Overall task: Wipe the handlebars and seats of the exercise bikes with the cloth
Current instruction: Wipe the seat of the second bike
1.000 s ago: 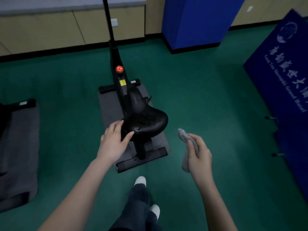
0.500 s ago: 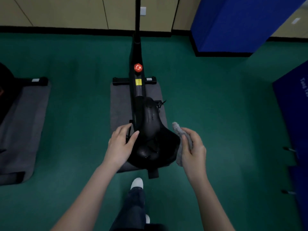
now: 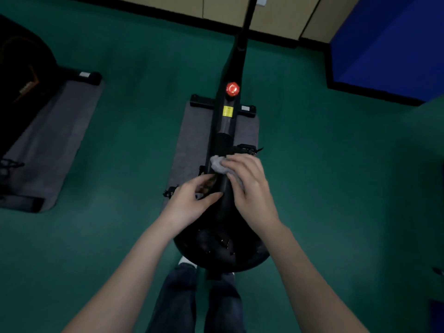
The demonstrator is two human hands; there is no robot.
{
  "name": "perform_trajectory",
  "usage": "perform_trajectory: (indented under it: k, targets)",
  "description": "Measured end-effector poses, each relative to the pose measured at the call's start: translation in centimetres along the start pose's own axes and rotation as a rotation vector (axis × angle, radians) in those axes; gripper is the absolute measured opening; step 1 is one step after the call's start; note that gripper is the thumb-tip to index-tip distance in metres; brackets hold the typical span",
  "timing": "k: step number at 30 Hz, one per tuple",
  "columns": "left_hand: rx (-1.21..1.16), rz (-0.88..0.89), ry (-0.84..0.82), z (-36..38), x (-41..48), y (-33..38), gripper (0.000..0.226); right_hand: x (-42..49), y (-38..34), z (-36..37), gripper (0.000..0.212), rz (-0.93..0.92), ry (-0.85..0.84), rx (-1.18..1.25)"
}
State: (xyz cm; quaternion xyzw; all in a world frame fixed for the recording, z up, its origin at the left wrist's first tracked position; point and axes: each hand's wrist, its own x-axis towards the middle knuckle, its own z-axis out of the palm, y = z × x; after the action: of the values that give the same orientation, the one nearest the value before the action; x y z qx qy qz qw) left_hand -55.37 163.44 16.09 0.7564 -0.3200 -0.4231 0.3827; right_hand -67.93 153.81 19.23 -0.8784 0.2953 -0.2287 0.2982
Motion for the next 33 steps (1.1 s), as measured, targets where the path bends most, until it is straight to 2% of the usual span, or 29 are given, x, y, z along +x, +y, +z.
perform_trajectory:
  k: [2,5,7,9,11,14,16,19,22,25,29,33]
  targets:
    - [-0.046,-0.015,0.018,0.3,0.2,-0.4,0.038,0.6,1.2,0.6,0.024,-0.065,-0.068,-0.025]
    - [-0.130,-0.034,0.059,0.7,0.0,-0.8,0.038,2.5,2.3,0.7,0.021,-0.125,-0.083,-0.016]
    - [-0.194,-0.037,0.080,0.9,-0.2,-0.8,0.037,4.5,3.0,0.6,0.019,-0.112,-0.132,0.023]
    - [-0.230,-0.044,0.091,1.1,-0.4,-0.7,0.036,6.7,3.7,0.4,0.017,0.043,-0.188,0.153]
    - [-0.250,-0.051,0.086,1.1,-0.4,-0.6,0.035,8.0,4.8,0.1,0.015,0.311,-0.235,0.376]
    - [-0.274,-0.047,0.078,1.2,-0.4,-0.4,0.034,7.2,6.1,0.3,0.017,0.567,-0.204,0.691]
    - [-0.283,-0.044,0.083,1.2,-0.5,-0.4,0.034,5.2,6.1,0.5,0.018,0.625,-0.147,0.714]
    - [-0.281,-0.051,0.080,1.1,-0.4,-0.4,0.035,0.8,5.6,0.9,0.018,0.640,-0.061,0.588]
    - [-0.282,-0.060,0.067,1.0,-0.4,-0.5,0.034,-2.7,4.1,0.8,0.020,0.526,0.051,0.442]
    - [-0.282,-0.044,0.040,0.7,-0.5,-0.4,0.027,-2.8,2.3,0.9,0.033,0.290,0.133,0.307]
    - [-0.216,-0.046,0.065,-0.3,-1.4,-1.3,0.016,-0.3,1.3,1.2,0.024,-0.167,-0.085,0.017]
    - [-0.266,-0.065,0.120,-0.5,-3.2,-2.8,0.017,0.7,2.2,0.3,0.018,-0.433,-0.349,-0.161]
